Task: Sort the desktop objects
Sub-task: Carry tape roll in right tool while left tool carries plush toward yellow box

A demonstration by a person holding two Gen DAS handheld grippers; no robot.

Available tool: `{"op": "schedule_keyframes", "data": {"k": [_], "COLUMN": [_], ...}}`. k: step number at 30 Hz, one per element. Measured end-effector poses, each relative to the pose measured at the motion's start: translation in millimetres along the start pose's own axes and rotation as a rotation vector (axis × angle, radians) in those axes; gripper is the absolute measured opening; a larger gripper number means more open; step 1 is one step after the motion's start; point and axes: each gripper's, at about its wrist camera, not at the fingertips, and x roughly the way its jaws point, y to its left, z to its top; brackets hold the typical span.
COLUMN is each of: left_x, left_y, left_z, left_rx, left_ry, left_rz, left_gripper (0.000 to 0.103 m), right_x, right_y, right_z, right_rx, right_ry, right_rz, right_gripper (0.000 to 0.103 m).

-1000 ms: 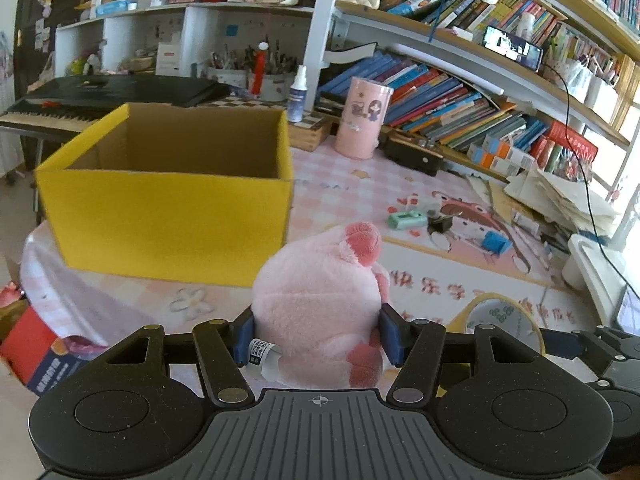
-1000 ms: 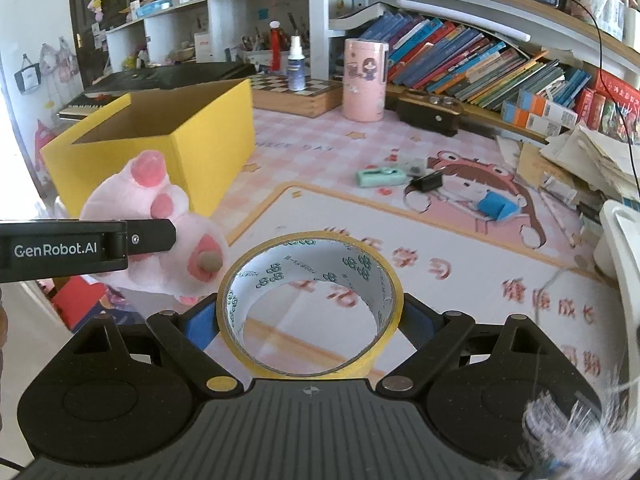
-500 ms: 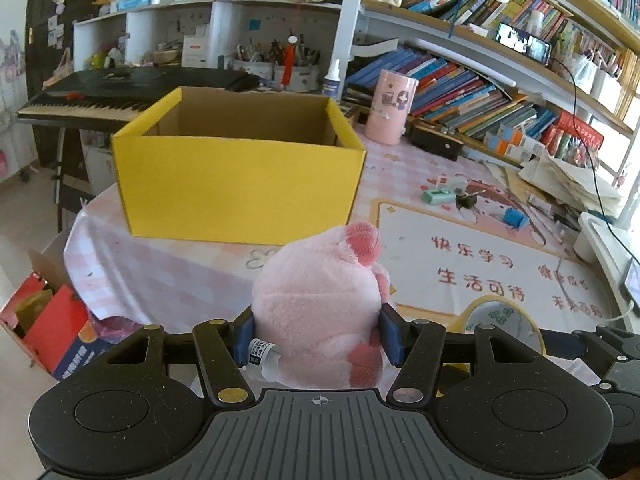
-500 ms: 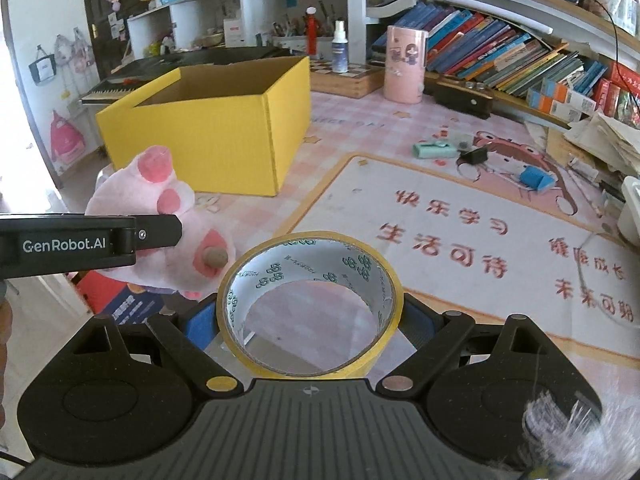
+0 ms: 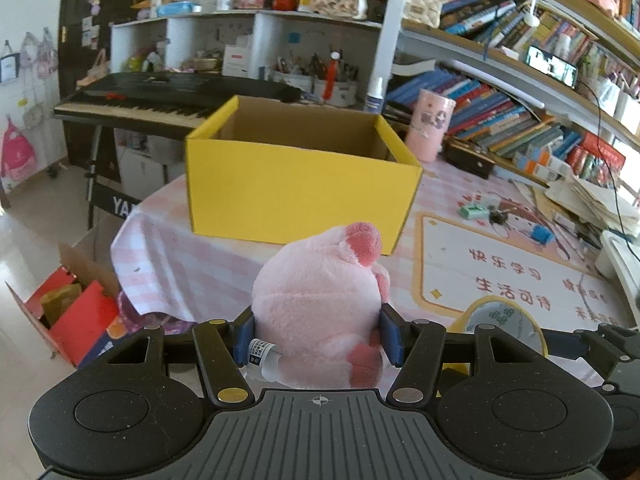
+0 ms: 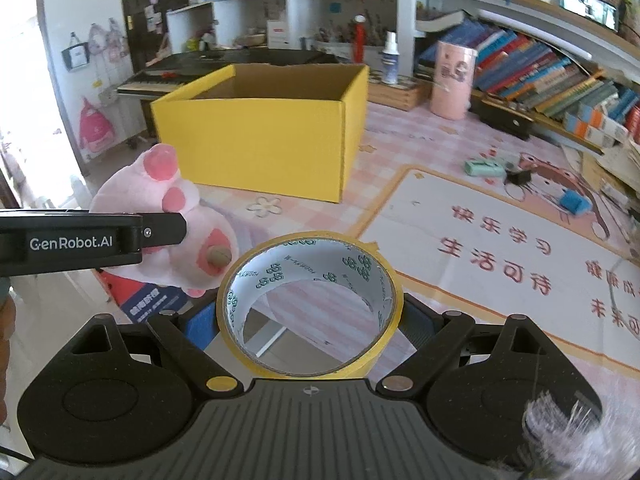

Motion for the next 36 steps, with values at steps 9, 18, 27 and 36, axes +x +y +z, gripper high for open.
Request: {"op": "schedule_keyframes", "data": {"k": [9,18,27,36], "left_x": [-4.6,-6.1,-9.0,-13.1], "left_y": [13.3,24.2,32.5,37.0], "left_z": [3.2,6.8,11.1,31.0], "left_rx": [-0.024,-0.041,-0.041,-0.025], "left_ry": [-0.023,-0.038,-0.062,-0.125], "left_rz": [0.021,0.025,0.031,0.043], "left_gripper": [0.059,0.059,0.059,0.059], "right_x": [2.8,6.4,8.6,8.0], "right_y": [15.3,24.2,31.7,34.5], "right_z": [7.8,14.2,21.4,42.1], "right_rx": [-0.041,-0.063,-0.073,-0.089], "right_ry": [-0.009,-0.013,-0.023,-0.075], "right_rz": [0.025,0.032,0.033,0.028], "right_gripper": [0.090,0.090,0.090,0.090]}}
